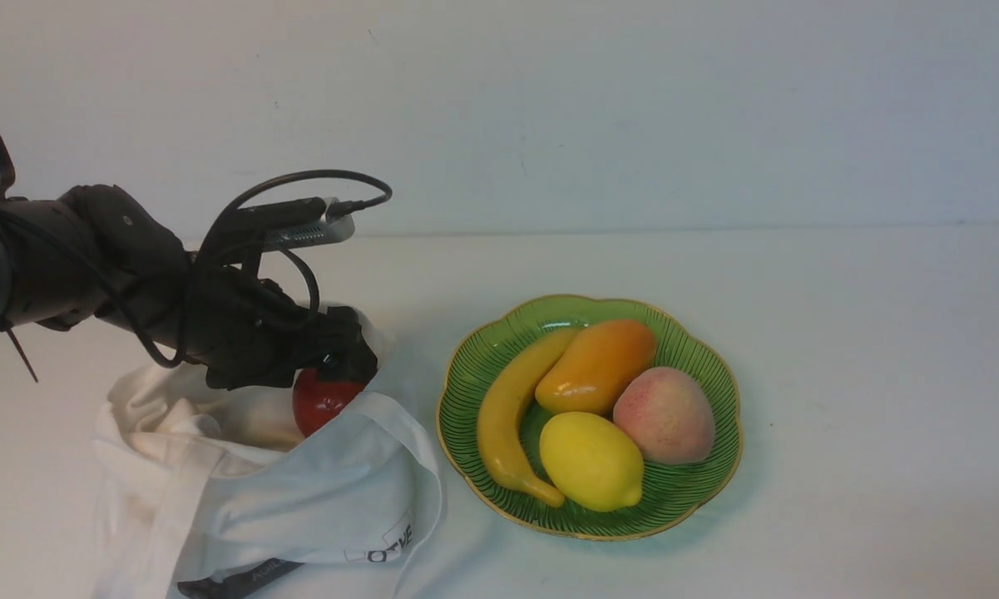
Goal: Take the fruit out of the cloth bag on the white table and place them on a plate.
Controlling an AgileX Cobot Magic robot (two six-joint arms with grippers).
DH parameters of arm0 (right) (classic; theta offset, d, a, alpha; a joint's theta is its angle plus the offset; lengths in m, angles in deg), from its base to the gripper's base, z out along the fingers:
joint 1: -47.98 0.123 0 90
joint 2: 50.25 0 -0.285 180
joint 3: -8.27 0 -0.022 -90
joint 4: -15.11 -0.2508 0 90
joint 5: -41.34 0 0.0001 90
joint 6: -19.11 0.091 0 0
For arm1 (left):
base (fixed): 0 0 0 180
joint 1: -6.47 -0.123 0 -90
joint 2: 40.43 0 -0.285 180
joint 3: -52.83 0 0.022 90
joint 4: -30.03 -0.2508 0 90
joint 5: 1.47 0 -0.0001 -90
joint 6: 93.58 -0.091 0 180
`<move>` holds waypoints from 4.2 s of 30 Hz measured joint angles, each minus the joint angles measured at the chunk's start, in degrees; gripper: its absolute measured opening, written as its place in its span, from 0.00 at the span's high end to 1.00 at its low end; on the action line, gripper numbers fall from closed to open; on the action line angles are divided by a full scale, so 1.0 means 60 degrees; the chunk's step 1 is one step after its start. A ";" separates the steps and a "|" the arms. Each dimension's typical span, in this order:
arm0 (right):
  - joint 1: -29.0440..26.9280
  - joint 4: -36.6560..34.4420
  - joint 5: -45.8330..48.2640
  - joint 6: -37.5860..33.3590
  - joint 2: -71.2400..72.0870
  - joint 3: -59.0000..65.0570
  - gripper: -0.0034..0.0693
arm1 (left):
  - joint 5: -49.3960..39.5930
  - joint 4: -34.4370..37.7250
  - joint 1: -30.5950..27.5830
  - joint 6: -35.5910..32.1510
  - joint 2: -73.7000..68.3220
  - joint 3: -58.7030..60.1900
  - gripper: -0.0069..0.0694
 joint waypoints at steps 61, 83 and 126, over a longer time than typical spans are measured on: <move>0.0000 0.0000 0.0000 0.0027 0.0000 0.0000 0.97 | 0.1319 -0.0179 0.3876 0.0714 0.1388 -0.0698 0.15; 0.0000 0.0000 0.0000 0.0037 0.0000 0.0000 0.97 | 0.1951 -0.0149 0.3817 0.0826 -0.0637 -0.1178 0.13; 0.0000 0.0000 0.0000 0.0027 0.0000 0.0000 0.97 | -0.1968 -0.5462 -0.0082 0.4659 1.3724 0.2101 0.92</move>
